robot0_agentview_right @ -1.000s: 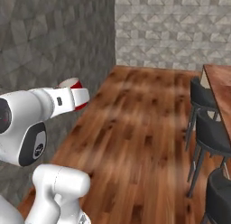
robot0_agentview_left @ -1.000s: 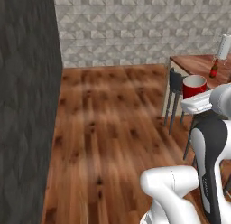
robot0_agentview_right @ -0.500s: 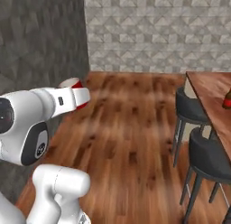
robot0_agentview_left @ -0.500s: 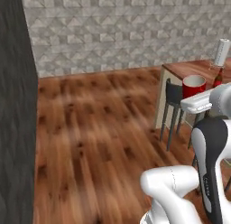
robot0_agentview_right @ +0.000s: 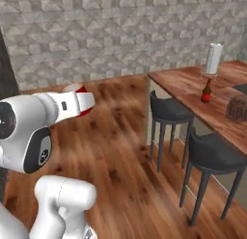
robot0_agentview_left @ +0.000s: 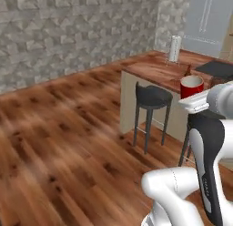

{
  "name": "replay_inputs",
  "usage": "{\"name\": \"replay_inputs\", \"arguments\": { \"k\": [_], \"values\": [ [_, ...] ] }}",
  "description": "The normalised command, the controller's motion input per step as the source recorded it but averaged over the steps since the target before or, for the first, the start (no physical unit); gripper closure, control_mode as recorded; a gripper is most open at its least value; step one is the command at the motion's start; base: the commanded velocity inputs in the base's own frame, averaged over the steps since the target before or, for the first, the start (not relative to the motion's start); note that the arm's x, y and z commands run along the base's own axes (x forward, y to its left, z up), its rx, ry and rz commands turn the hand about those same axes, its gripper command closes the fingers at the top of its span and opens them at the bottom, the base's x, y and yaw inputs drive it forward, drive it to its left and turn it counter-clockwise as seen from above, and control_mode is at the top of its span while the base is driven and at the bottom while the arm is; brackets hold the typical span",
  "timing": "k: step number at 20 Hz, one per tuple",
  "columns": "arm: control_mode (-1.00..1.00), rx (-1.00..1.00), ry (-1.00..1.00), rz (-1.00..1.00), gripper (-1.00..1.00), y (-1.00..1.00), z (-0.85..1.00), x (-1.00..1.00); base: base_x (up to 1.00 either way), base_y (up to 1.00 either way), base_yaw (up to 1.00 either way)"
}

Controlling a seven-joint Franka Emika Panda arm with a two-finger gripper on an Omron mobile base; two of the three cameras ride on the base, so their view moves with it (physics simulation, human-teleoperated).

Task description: Open the cabinet directly in front. Then move the beer and the mug to the dining counter with the jar on it.

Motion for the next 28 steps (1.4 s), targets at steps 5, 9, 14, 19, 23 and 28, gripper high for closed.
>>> {"name": "replay_inputs", "arguments": {
  "k": [5, 9, 14, 19, 23, 28],
  "values": [
    [1.0, 0.0, 0.0, 0.0, 1.0, 0.0, 0.0, 0.0, 0.1, 0.38, -0.95],
    [1.0, 0.0, 0.0, 0.0, 1.0, 0.0, 0.0, 0.0, 0.0, 0.33, -0.96],
    [1.0, 0.0, 0.0, 0.0, 1.0, 0.0, 0.0, 0.0, 0.05, 0.4, -0.93],
    [1.0, 0.0, 0.0, 0.0, 1.0, 0.0, 0.0, 0.0, 0.0, 0.36, -0.79],
    [1.0, 0.0, 0.0, 0.0, 1.0, 0.0, 0.0, 0.0, 0.04, 0.34, -0.32],
    [1.0, 0.0, 0.0, 0.0, 1.0, 0.0, 0.0, 0.0, 0.0, 0.25, 0.01]
  ]
}}
